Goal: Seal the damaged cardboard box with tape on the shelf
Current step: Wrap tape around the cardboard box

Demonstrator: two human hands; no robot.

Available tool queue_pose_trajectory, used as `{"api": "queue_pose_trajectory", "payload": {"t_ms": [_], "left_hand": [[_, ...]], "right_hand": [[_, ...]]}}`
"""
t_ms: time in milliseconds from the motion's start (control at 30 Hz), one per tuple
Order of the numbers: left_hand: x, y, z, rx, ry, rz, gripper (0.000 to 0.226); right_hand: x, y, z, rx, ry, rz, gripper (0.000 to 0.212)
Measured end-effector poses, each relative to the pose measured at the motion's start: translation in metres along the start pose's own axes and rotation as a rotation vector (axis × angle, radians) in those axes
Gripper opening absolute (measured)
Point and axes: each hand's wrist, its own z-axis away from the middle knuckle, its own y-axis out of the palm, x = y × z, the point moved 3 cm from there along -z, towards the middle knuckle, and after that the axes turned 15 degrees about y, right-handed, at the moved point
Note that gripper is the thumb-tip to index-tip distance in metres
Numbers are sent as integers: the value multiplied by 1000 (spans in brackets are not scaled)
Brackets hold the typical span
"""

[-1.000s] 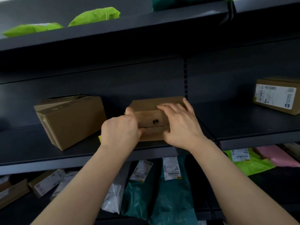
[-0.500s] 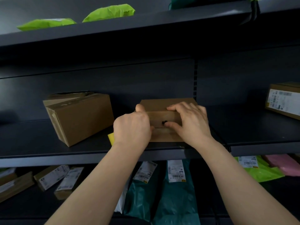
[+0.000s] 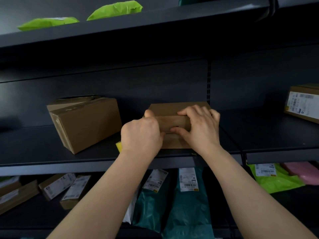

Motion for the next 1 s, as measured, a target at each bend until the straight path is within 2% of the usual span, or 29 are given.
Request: {"api": "queue_pose_trajectory", "payload": {"t_ms": [133,200,300,400,467,533,700,800,867,933,1000], "left_hand": [[8,0,7,-25,40,72,58],[14,1,9,6,24,232,63],[26,2,15,158,-28,618,74],[37,4,27,347,16,783,77],[44,3,32,397,95,761,77],[53,-3,31,362,159,665,78],[60,-9,22,328,188,404,72],[60,-10,15,243,220,222,68],[60,-11,12,239,198,198,62],[58,-8,9,237,186,178,43],[58,-4,6,240,182,159,45]], "right_hand": [[0,2,0,-5,-3,11,51],[-3,2,-1,11,-11,4,52],[-8,1,-5,43,-7,-12,54],[-10,0,-7,54,-14,-19,56],[-11,0,-7,65,-19,-27,57],[-10,-1,-8,80,-19,-17,58],[-9,-2,-9,98,-13,1,58],[-11,-3,-9,87,0,-49,52],[-11,-3,-10,87,4,-64,49],[-10,-3,-10,82,8,-70,48],[-10,-3,-10,78,11,-74,47]]}}
